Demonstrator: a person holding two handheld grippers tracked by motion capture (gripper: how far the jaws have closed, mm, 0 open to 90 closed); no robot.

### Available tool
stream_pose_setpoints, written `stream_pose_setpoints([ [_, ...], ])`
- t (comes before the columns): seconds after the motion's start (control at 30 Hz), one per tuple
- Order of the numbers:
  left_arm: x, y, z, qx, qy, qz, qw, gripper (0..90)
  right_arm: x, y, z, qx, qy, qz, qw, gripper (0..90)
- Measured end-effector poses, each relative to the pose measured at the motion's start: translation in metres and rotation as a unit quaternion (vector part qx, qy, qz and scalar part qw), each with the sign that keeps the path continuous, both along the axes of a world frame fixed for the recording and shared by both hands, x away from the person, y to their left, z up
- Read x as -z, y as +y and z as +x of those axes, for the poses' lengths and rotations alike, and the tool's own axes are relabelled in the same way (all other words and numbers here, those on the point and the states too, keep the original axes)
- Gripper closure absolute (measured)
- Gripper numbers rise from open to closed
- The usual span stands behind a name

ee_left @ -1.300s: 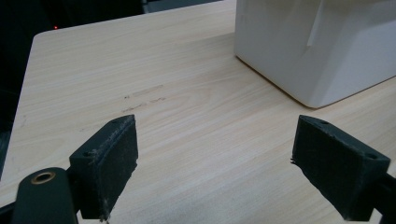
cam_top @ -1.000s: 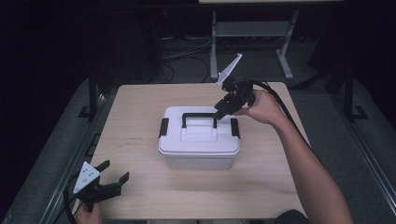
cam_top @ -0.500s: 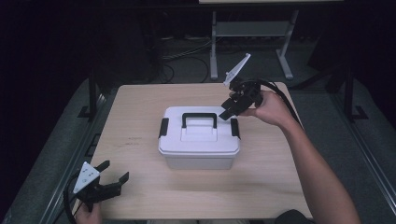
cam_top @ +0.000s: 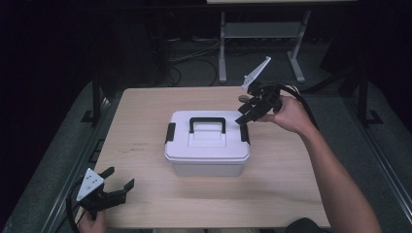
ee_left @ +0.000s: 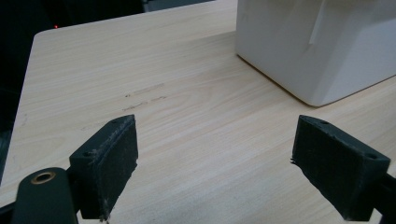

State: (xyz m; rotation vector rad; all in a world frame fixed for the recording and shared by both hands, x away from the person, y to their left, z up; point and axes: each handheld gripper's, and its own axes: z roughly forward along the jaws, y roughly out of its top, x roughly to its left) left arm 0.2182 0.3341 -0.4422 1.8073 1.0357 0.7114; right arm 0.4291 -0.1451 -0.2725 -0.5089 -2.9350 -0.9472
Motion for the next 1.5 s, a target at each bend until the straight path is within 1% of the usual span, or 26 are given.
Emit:
stream_pose_setpoints([
  [0.2,0.0,0.001,0.0,-0.002,0.0,-0.001,1.0,13.4,0.002,-0.008,-0.002,0.007,0.003,-0.002,1.0,43.1],
  [0.4,0.0,0.0,0.0,0.0,-0.001,0.0,1.0,13.4,0.003,-0.018,-0.005,0.017,0.003,0.001,0.9998,42.1],
  [0.5,0.0,-0.001,0.001,0.001,0.0,0.002,1.0,13.4,0.006,-0.024,-0.006,0.02,0.002,0.001,0.9998,42.0],
  [0.7,0.0,0.0,0.002,0.001,0.001,0.001,1.0,13.4,0.012,-0.037,-0.008,0.035,0.007,0.001,0.9994,41.8],
  [1.1,0.0,-0.001,0.002,0.001,0.0,0.001,1.0,13.4,0.022,-0.054,-0.015,0.047,0.015,0.002,0.9988,41.7],
  [1.2,0.0,-0.001,0.002,0.002,0.001,0.002,1.0,13.4,0.024,-0.058,-0.016,0.052,0.017,0.006,0.9985,41.7],
  [1.27,0.0,-0.001,0.002,0.002,0.0,0.005,1.0,13.4,0.025,-0.061,-0.017,0.054,0.016,0.005,0.9984,41.7],
  [1.33,0.0,-0.001,0.001,0.001,0.0,0.002,1.0,13.4,0.027,-0.062,-0.018,0.054,0.018,0.002,0.9984,41.7],
  [1.43,0.0,0.0,0.002,0.0,0.002,0.0,1.0,13.5,0.029,-0.065,-0.02,0.057,0.018,0.005,0.9982,41.7],
  [1.5,0.0,0.0,0.002,0.001,0.001,0.002,1.0,13.4,0.03,-0.068,-0.02,0.06,0.019,0.005,0.998,41.6],
])
